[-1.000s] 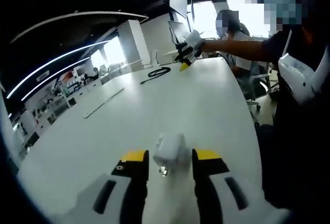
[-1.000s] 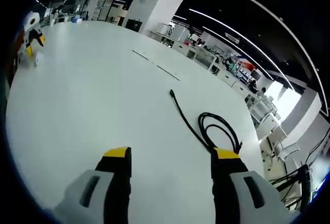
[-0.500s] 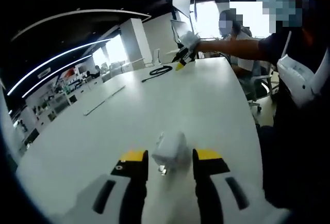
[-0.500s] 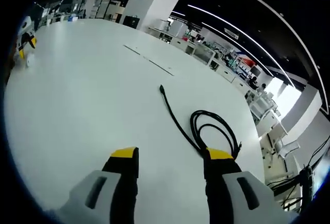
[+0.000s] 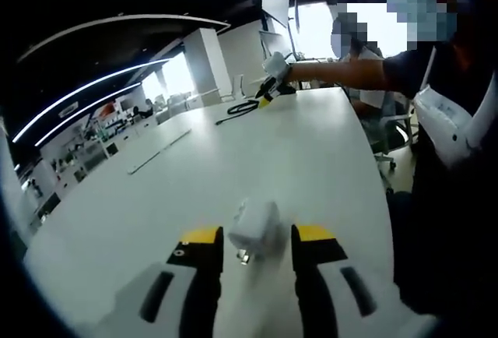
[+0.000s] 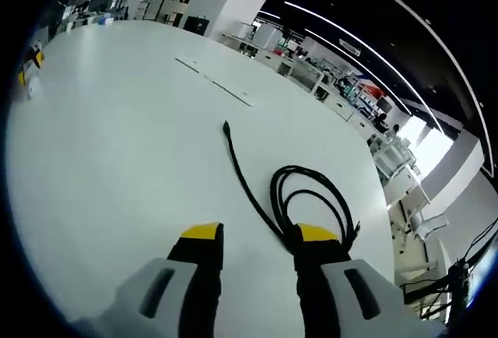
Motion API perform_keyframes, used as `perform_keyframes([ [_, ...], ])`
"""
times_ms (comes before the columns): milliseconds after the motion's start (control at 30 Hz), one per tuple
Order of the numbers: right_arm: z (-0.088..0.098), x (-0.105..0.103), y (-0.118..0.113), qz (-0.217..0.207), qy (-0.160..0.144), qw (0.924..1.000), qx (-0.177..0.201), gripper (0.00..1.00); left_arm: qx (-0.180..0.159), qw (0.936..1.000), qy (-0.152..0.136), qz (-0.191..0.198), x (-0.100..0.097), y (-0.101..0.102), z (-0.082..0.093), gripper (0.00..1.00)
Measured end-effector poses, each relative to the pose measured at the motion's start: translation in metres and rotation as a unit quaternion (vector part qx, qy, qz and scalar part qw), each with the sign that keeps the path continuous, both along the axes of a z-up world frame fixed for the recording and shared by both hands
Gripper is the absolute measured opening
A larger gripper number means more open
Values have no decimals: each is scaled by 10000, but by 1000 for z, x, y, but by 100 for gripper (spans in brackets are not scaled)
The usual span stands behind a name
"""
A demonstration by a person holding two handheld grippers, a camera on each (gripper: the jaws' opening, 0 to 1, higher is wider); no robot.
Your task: Plug the desk Type‑C cable into the charger adapter.
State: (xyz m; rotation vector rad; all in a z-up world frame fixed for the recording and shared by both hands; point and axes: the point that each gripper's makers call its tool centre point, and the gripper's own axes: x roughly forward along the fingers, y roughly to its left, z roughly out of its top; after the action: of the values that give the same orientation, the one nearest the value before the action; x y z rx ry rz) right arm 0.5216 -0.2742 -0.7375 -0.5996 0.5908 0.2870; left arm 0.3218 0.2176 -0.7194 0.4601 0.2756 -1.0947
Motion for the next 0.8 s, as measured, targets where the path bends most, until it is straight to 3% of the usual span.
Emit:
perform_keyframes([
  [600, -11, 23, -13, -53, 66, 9998, -154, 24, -54, 10000, -15, 43, 0, 0, 4, 36],
  [800, -16, 27, -13, 46, 126, 9995, -271, 15, -37, 10000, -2, 53, 2, -2, 2, 36],
])
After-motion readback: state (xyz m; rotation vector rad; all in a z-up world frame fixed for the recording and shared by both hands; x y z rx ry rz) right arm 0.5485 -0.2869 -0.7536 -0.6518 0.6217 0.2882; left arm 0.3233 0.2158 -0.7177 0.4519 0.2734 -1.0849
